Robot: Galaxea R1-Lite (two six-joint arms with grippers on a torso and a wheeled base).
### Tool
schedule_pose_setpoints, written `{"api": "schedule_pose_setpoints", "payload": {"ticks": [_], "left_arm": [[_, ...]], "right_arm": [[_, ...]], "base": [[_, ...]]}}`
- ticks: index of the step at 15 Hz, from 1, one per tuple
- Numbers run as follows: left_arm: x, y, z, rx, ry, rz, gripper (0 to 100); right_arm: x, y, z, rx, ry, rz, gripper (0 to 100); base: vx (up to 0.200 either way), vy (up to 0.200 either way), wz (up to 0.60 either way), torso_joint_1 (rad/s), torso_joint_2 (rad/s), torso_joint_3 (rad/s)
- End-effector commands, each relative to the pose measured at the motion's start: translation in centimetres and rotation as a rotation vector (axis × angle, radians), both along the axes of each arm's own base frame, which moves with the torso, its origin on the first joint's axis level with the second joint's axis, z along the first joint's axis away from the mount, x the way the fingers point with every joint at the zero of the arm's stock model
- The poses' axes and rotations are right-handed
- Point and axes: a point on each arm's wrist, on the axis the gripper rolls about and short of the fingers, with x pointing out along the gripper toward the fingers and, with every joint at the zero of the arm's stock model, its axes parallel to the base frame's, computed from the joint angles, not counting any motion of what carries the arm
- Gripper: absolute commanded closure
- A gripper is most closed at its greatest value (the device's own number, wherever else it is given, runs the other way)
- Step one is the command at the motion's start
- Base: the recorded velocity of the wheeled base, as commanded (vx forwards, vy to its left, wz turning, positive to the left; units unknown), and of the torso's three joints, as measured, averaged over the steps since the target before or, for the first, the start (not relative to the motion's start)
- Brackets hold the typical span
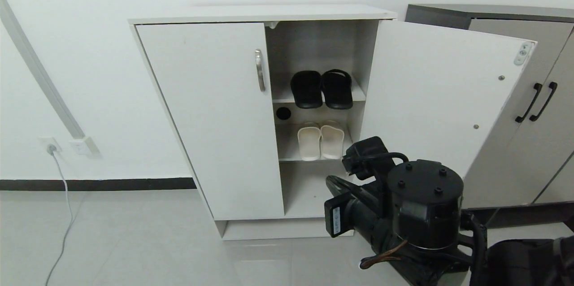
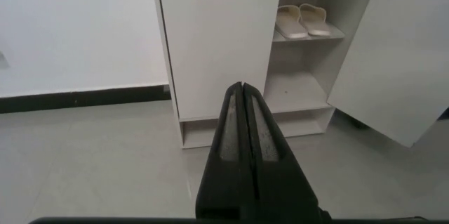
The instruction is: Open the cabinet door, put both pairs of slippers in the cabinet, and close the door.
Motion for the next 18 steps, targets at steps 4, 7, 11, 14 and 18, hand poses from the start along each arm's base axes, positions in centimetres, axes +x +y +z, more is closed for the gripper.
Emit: {"api": "schedule_pose_setpoints", "payload": {"ticks": [4, 7, 11, 14, 18], "left_arm": [[0.0, 0.0, 0.0, 0.000, 0.001, 0.002, 100], [0.0, 0.0, 0.0, 0.000, 0.001, 0.002, 100], [0.0, 0.0, 0.0, 0.000, 0.001, 0.002, 100], [0.0, 0.0, 0.0, 0.000, 0.001, 0.000, 100], [0.0, 0.0, 0.0, 0.000, 0.001, 0.002, 100]], "right_arm": [[0.2, 0.0, -0.5, -0.014, 0.010, -0.005, 100], [0.2, -0.1, -0.6, -0.018, 0.011, -0.005, 100], [0.3, -0.1, -1.0, -0.029, 0.018, -0.009, 100], [0.6, -0.2, -1.0, -0.025, 0.017, -0.020, 100], [0.9, 0.0, -1.6, -0.030, 0.018, -0.029, 100]], "base": [[0.000, 0.000, 0.00, 0.000, 0.00, 0.000], [0.000, 0.000, 0.00, 0.000, 0.00, 0.000], [0.000, 0.000, 0.00, 0.000, 0.00, 0.000], [0.000, 0.000, 0.00, 0.000, 0.00, 0.000], [0.000, 0.000, 0.00, 0.000, -0.14, -0.137]]}}
